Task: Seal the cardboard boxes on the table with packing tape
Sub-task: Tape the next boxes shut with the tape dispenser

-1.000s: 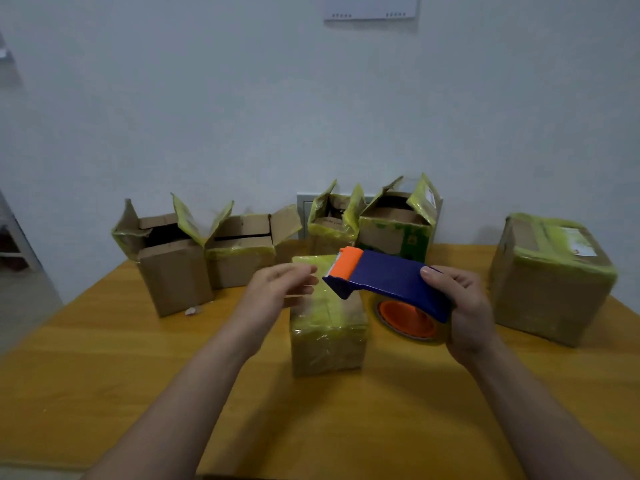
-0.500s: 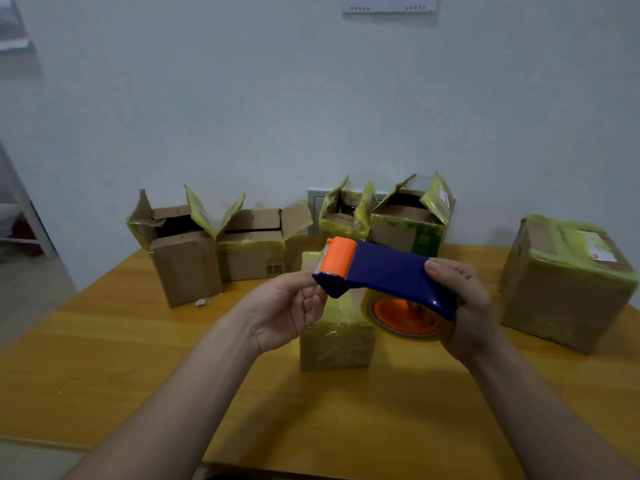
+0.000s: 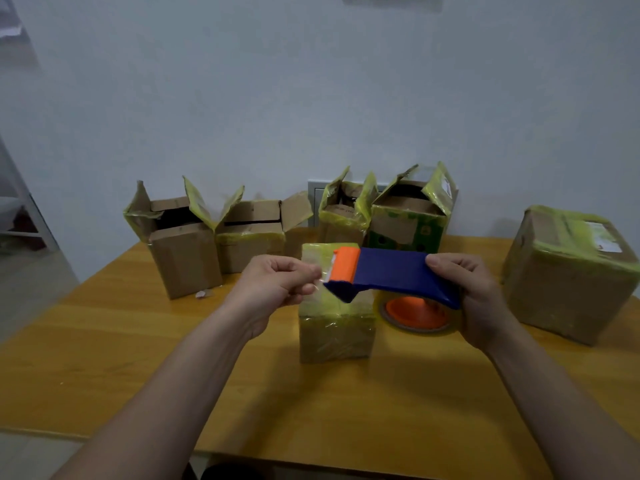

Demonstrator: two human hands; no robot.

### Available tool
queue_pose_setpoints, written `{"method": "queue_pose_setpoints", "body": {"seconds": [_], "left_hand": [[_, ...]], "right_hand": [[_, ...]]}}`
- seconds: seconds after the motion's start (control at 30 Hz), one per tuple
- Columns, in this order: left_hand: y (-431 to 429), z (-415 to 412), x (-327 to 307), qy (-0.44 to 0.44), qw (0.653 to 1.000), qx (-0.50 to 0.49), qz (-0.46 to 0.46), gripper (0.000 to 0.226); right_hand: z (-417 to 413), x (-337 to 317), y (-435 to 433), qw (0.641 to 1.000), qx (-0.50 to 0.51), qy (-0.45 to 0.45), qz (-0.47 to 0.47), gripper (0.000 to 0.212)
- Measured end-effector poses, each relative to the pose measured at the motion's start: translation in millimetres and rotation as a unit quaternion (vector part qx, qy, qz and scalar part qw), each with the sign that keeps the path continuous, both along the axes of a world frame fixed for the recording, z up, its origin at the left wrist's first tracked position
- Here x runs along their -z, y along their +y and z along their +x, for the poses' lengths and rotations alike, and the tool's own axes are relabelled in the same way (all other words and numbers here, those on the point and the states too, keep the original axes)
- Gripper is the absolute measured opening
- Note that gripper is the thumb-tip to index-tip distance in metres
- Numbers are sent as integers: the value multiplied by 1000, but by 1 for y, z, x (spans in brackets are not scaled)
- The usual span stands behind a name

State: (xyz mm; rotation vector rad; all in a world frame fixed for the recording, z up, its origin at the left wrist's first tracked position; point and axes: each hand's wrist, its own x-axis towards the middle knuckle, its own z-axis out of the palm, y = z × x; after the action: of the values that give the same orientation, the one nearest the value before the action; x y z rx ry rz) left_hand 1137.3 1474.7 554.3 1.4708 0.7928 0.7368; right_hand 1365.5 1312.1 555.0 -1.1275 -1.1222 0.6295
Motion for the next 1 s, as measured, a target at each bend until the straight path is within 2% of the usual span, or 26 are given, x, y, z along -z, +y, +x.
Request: {"method": "queue_pose_setpoints", "body": {"seconds": [0.1,0.37,0.57,0.6,0.7,0.77,0.9,0.97,1.0], "left_hand": [[3,-12,7,-2,999,-50,16,16],[-12,-16,21,84,994,-1,70,15],[-14,-12,22,131,983,-16,129,14],[-14,-12,22,138,980,-17,140,16],[-15,-13,23,160,973,-23,167,16],[-15,-14,24,166,970,-26,174,15],[-15,-12,25,169,970,-29,170,14],[-15,-11,25,173,970,-32,169,13],[-15,-11,25,174,970,-34,169,12]], "right_hand": [[18,-4,-11,1000,10,7,-24,34],[42,-10,-15,996,-16,-55,-61,32],[50,-23,-10,991,-50,-97,-76,31],[53,-24,-10,988,-57,-108,-90,34],[58,-27,-13,977,-78,-132,-148,69],[58,-27,-14,974,-84,-129,-167,67],[50,-23,-8,986,-7,-103,-129,36],[47,-21,-5,990,10,-102,-98,42],[47,-19,-4,990,6,-109,-84,54]]}}
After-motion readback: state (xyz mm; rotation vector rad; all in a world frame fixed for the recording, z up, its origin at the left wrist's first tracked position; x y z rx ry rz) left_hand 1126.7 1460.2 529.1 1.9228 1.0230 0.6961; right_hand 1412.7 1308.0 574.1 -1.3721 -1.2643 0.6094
